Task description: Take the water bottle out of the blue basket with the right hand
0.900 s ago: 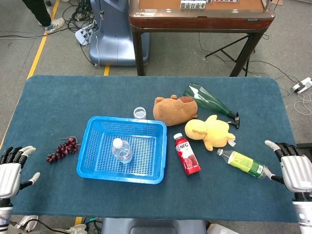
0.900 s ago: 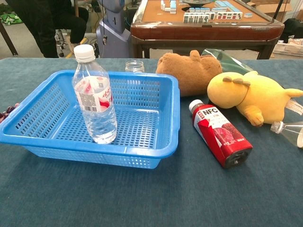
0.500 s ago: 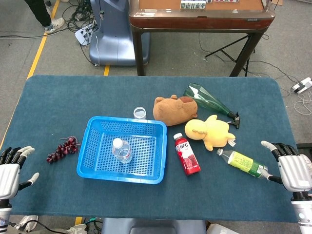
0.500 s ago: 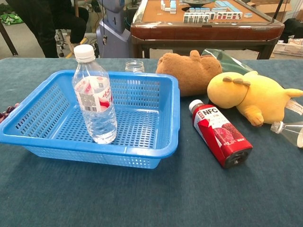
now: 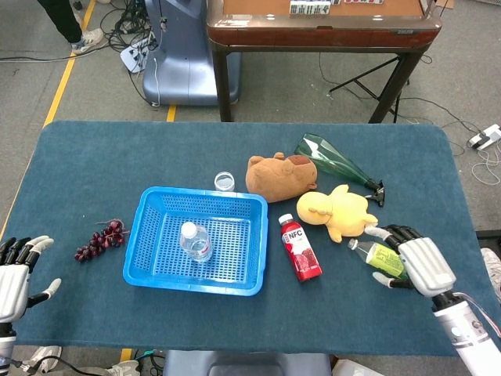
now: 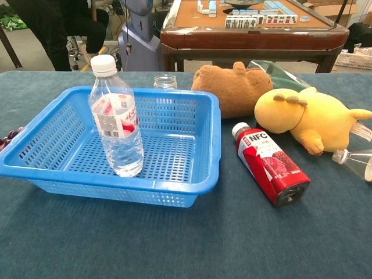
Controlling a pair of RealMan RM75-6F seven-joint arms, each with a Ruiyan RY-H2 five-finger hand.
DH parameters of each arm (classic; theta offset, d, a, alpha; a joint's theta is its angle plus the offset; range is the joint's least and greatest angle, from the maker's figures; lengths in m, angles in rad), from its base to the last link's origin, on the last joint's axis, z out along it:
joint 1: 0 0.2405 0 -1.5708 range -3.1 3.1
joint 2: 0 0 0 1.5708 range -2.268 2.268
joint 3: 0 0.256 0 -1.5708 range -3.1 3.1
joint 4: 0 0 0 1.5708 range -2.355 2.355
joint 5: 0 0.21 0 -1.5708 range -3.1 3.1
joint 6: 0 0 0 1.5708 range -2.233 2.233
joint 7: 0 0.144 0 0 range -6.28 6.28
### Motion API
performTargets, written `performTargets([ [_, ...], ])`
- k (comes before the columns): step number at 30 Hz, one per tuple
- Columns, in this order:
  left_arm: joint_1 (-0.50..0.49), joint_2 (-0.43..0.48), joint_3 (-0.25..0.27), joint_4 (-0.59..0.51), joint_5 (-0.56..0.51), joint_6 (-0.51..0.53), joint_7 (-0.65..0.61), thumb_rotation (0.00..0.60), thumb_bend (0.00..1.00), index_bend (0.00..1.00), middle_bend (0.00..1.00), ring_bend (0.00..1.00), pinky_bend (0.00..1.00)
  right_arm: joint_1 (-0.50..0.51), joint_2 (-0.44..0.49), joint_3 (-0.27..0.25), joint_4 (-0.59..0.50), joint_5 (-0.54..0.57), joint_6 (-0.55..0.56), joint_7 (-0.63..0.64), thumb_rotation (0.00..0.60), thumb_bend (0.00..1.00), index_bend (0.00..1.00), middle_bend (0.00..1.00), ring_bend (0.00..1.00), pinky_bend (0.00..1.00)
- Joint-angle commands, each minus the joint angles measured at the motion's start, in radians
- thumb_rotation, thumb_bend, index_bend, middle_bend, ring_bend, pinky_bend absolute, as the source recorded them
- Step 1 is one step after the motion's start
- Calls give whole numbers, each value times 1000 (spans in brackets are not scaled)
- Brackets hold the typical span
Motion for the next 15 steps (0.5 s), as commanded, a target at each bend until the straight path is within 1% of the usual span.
performTargets([
  [1,2,1,1,-1,2,3,-2,600,217,279,241,157,94,88,4,22,-51,-16,-95,49,600,120,216,297,223,253],
  [3,4,1,2,0,4,7,-4,600,217,279,241,157,94,124,-9,33,-60,-10,-135,58,600,120,216,297,223,253],
  [6,7,1,2,2,6,12,-9,600,217,279,241,157,94,183,-51,55,-63,12,-196,86,600,118,216,297,223,253],
  [10,8,1,4,2,9,12,-10,600,217,280,241,157,94,255,-148,89,-39,64,-259,126,600,103,216,294,223,253],
  [11,8,1,5,1,12,12,-9,600,217,280,241,157,94,277,-182,99,-27,83,-280,138,600,92,215,290,222,253],
  [13,8,0,6,0,15,14,-7,600,217,280,241,157,94,307,-220,111,-11,102,-307,153,600,47,201,271,208,253],
  [15,9,0,6,-1,17,15,-8,600,216,280,241,157,94,339,-263,125,12,122,-334,162,600,3,171,233,170,253],
])
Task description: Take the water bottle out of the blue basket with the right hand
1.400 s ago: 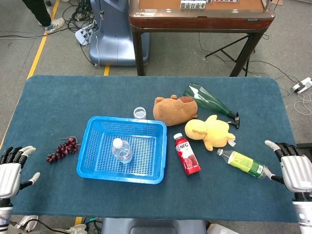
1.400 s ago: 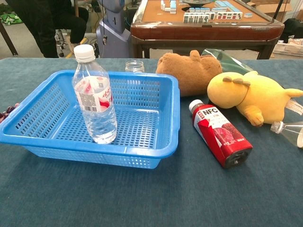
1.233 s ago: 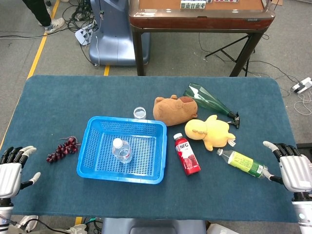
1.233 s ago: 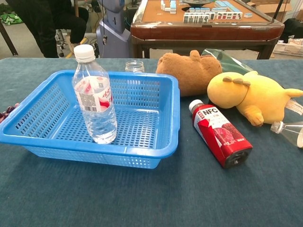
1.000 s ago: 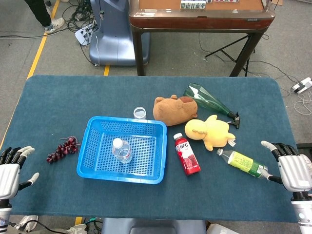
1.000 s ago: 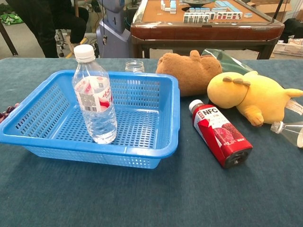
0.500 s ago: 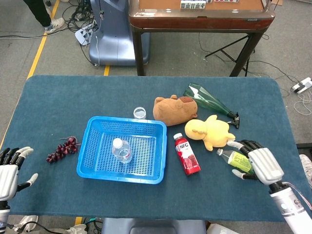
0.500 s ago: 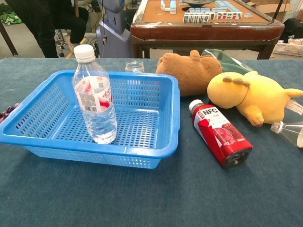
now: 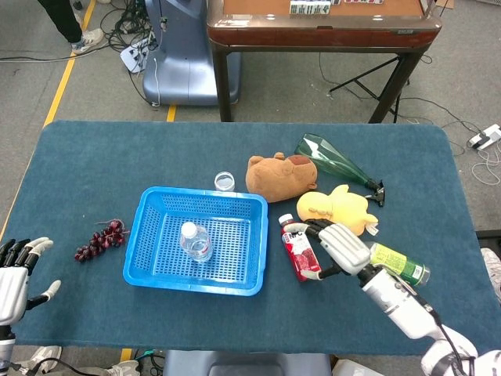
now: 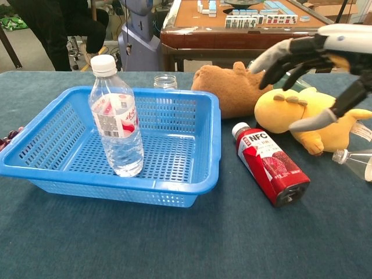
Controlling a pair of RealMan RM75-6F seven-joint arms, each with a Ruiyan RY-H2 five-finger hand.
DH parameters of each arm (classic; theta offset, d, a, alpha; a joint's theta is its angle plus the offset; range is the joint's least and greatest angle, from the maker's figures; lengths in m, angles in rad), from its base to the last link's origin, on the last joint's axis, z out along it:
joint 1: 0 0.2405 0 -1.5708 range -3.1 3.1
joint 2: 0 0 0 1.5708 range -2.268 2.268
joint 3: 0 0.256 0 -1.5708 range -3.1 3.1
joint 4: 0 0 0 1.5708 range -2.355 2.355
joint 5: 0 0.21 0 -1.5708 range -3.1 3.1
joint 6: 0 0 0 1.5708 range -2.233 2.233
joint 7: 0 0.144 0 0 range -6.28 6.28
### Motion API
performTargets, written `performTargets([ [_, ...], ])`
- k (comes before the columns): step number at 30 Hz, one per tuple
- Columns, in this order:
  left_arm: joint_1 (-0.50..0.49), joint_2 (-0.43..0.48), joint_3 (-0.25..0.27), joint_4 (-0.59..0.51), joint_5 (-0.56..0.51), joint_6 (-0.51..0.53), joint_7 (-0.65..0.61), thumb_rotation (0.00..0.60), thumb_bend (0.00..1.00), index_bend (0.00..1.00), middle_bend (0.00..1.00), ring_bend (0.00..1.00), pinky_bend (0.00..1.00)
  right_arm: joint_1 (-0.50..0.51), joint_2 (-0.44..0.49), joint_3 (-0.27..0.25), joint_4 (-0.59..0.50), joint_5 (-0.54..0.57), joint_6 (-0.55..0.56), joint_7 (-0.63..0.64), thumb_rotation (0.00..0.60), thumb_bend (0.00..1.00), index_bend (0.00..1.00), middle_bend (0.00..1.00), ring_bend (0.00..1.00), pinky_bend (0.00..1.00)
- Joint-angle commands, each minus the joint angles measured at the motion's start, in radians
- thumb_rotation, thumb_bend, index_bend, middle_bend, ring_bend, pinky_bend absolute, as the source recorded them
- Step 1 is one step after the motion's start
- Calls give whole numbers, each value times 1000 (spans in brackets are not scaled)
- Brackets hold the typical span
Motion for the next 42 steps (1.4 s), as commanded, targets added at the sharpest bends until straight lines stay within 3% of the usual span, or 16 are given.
performTargets([
  [1,1,2,0,-2,1,2,-1,600,216,280,241,157,94,75,-102,42,58,57,-73,36,600,0,158,211,149,253],
  [6,7,3,2,0,-1,6,-3,600,217,280,241,157,94,156,-211,77,141,101,-128,74,600,0,88,152,101,253],
  [17,12,1,2,7,1,10,-14,600,216,280,241,157,94,299,-393,128,290,172,-219,142,600,0,76,139,96,252],
  [35,27,8,2,38,-19,10,-58,600,216,282,241,157,94,439,-641,182,508,245,-230,143,600,0,79,178,105,253],
  [37,31,10,2,41,-18,14,-64,600,217,284,241,157,94,446,-677,193,543,254,-209,144,600,56,133,230,144,255],
  [42,38,13,1,49,-20,23,-80,600,217,290,241,157,94,457,-756,220,628,271,-150,132,600,384,398,399,302,402],
])
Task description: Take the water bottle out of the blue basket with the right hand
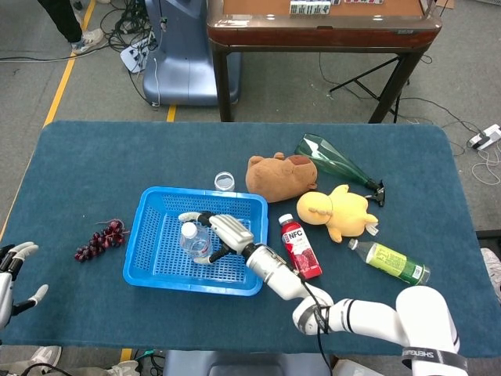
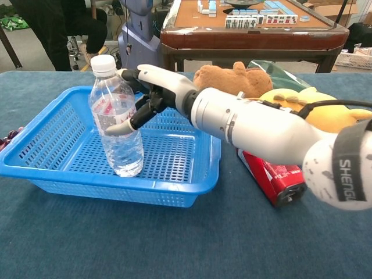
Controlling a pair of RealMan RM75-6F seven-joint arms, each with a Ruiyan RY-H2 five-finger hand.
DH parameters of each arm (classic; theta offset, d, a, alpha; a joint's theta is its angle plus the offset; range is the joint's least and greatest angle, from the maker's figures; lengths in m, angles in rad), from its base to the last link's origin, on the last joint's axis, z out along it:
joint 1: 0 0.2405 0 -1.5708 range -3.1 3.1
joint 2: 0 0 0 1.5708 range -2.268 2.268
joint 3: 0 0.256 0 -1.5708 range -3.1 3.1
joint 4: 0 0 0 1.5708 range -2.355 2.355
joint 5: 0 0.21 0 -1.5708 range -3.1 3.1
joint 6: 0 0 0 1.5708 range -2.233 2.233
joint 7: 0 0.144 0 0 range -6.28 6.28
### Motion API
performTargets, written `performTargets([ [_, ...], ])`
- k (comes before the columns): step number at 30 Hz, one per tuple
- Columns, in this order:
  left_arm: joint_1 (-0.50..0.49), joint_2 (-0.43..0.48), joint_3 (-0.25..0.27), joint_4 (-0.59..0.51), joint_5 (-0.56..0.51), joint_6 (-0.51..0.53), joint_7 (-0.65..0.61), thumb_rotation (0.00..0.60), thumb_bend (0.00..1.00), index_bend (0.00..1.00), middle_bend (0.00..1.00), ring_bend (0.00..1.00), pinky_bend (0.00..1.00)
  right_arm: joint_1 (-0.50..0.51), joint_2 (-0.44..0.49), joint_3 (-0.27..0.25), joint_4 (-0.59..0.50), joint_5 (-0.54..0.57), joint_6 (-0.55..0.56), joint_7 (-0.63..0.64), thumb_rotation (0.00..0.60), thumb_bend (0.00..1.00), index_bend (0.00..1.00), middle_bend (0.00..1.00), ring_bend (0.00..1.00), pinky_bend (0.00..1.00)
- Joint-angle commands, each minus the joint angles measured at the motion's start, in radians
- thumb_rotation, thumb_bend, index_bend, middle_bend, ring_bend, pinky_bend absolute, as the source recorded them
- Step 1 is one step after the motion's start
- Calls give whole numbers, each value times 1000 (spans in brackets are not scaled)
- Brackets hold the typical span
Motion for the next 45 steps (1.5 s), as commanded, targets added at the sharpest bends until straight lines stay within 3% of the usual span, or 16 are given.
performTargets([
  [1,2,1,0,4,-1,0,-4,600,217,290,241,157,94,13,-56,25,61,16,45,-4,600,421,438,425,327,428],
  [5,4,0,2,7,0,-1,-7,600,217,291,241,157,94,12,-76,41,90,12,83,18,600,522,557,534,419,559],
  [12,4,-2,1,5,11,5,-8,600,217,291,241,157,94,-39,37,38,-53,-42,150,57,600,530,576,555,470,626],
  [25,-5,-1,2,-21,29,1,19,600,216,290,241,157,94,-242,589,64,-553,14,180,-38,600,504,576,555,478,627],
  [33,-9,-3,2,-37,26,-8,46,600,217,289,241,157,94,-395,859,-26,-648,-61,184,72,600,494,576,555,478,627],
  [40,-23,-10,2,-62,43,-17,76,600,216,288,241,157,94,-477,906,-124,-624,-153,228,138,600,485,576,555,478,627],
  [45,-26,-12,3,-67,43,-21,83,600,216,288,241,157,94,-512,892,-190,-563,-210,246,214,600,474,576,549,478,627],
])
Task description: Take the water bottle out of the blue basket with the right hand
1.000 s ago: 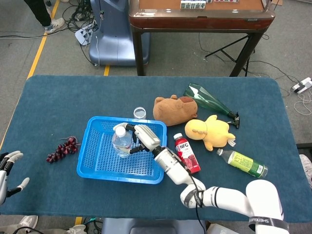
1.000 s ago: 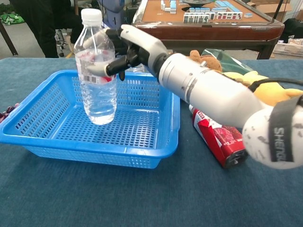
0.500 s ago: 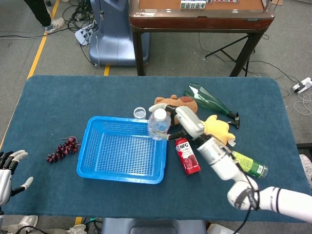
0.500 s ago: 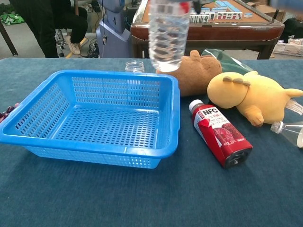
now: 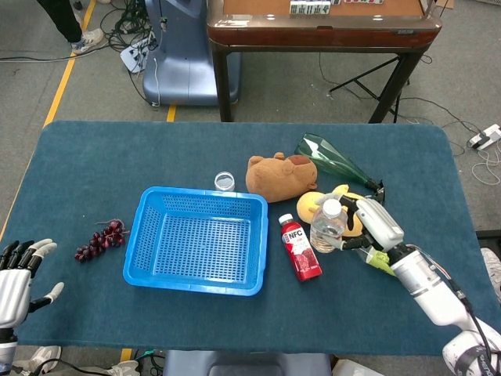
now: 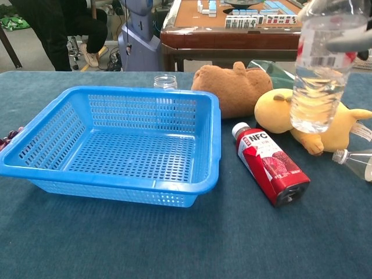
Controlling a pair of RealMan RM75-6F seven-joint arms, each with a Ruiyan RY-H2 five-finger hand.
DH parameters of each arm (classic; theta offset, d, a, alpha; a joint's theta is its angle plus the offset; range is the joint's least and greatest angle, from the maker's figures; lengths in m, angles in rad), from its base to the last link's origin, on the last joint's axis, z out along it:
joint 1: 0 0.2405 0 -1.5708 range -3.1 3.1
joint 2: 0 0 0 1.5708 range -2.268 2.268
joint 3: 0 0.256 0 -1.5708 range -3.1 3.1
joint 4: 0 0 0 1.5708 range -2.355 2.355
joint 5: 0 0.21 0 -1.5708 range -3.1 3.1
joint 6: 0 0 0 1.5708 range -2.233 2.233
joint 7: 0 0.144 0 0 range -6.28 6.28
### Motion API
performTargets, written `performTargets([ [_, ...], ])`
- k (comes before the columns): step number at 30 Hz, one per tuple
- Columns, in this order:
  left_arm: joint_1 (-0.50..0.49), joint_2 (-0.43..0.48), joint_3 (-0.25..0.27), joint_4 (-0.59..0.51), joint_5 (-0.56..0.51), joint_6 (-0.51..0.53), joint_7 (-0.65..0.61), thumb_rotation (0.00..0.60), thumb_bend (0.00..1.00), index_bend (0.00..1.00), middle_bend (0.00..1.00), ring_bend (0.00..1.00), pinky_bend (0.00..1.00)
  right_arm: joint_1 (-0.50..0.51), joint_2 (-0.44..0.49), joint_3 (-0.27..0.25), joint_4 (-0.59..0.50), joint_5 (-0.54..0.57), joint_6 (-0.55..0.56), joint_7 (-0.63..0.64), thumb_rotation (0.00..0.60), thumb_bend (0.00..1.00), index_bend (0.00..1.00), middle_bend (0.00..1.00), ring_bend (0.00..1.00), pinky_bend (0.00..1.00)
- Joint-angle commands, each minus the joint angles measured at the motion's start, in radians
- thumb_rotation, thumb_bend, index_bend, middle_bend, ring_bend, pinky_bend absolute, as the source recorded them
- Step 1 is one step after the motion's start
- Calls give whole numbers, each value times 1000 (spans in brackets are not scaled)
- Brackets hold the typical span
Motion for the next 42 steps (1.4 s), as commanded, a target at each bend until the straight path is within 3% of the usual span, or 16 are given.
performTargets([
  [1,0,-1,1,0,-1,-1,1,600,216,288,241,157,94,-28,-13,-54,56,-53,16,61,600,470,576,549,478,627],
  [11,-2,-8,1,10,-13,-11,-1,600,216,288,241,157,94,-25,-111,-149,267,-114,-19,216,600,361,576,500,478,627],
  [19,3,-13,2,22,-17,-6,-12,600,216,288,241,157,94,-19,-156,-203,347,-157,-17,265,600,351,569,480,467,624],
  [22,3,-16,3,29,-21,-10,-12,600,216,289,240,157,94,-19,-163,-220,373,-180,2,296,600,348,523,447,429,580],
  [30,-3,-20,-1,30,-16,-10,-14,600,216,289,240,157,94,-15,-145,-257,413,-259,95,388,600,336,167,231,220,335],
  [33,-6,-21,0,28,-15,-14,-11,600,216,289,241,157,94,-20,-130,-260,408,-256,118,390,600,335,115,208,206,313],
  [42,-10,-22,-1,22,-12,-14,-6,600,217,289,241,157,94,-36,-77,-248,377,-236,192,382,600,334,84,187,197,304],
])
